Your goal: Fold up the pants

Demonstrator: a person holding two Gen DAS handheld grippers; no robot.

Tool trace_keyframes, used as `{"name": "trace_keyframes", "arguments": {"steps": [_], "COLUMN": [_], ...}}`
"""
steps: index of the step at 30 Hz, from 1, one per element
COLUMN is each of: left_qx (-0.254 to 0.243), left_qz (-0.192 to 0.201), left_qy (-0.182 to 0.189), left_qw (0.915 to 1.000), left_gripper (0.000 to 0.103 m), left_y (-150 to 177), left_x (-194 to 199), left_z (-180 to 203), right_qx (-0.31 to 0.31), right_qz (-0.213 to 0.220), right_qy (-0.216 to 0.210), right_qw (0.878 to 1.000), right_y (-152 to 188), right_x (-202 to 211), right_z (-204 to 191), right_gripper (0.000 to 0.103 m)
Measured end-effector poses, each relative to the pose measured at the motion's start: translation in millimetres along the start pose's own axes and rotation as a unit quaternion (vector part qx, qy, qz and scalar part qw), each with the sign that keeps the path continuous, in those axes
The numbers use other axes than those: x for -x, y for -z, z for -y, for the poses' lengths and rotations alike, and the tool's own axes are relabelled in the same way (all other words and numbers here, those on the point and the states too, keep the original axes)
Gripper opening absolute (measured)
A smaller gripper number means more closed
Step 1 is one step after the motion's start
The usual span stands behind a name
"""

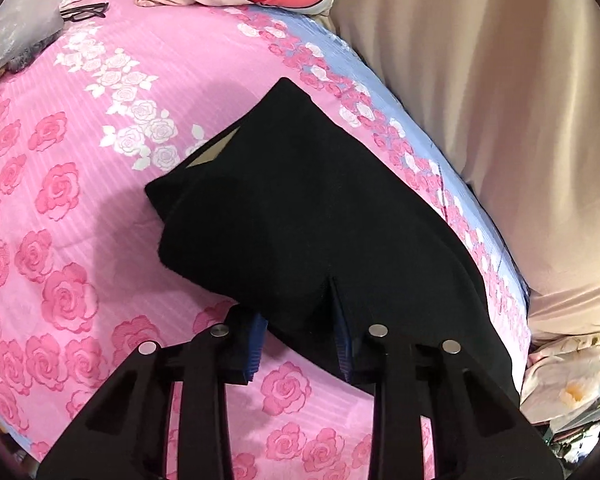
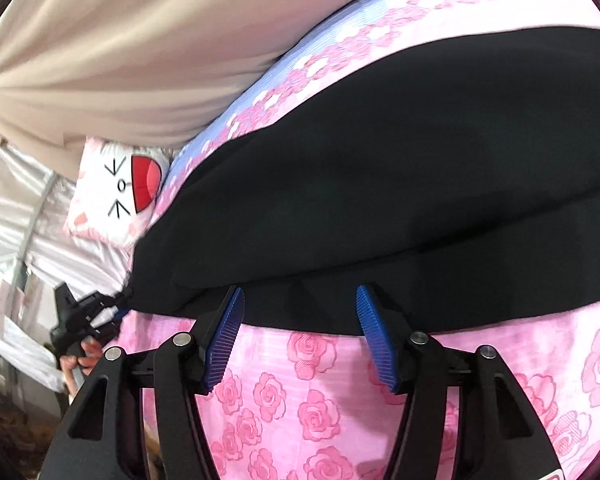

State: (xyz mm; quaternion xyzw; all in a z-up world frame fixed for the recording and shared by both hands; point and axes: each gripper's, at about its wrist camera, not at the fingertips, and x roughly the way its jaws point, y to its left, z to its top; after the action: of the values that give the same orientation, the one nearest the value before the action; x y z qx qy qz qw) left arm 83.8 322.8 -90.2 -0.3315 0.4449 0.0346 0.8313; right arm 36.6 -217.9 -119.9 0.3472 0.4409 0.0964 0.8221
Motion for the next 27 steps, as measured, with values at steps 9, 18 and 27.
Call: {"name": "trace_keyframes", "arguments": {"steps": [9,18,27], "left_qx": [-0.037,-0.039,-0.082], "left_qz": [0.037,0.016,0.115], "left_qy": [-0.012,-0.067,-0.134], "left_qw": [0.9986,0.9968,0.981], "left_gripper": [0.008,0.013,0.035], "left_y": [-43,-23,-1], "left_x": [7,-24,44], "left_z": [10,-19,24], "right_qx": [0.0,0.025,-0.007], "right_qz": [0.039,0.014,0.159], "right_qy": [0.016,0.053,0.154], "right_qw": [0.999,0.998,0.975], "right_y": [-25,20,-2], "right_x": [-3,22,145], "right_z": [7,23,74], "right_gripper": [0.006,0.006,0.035]}}
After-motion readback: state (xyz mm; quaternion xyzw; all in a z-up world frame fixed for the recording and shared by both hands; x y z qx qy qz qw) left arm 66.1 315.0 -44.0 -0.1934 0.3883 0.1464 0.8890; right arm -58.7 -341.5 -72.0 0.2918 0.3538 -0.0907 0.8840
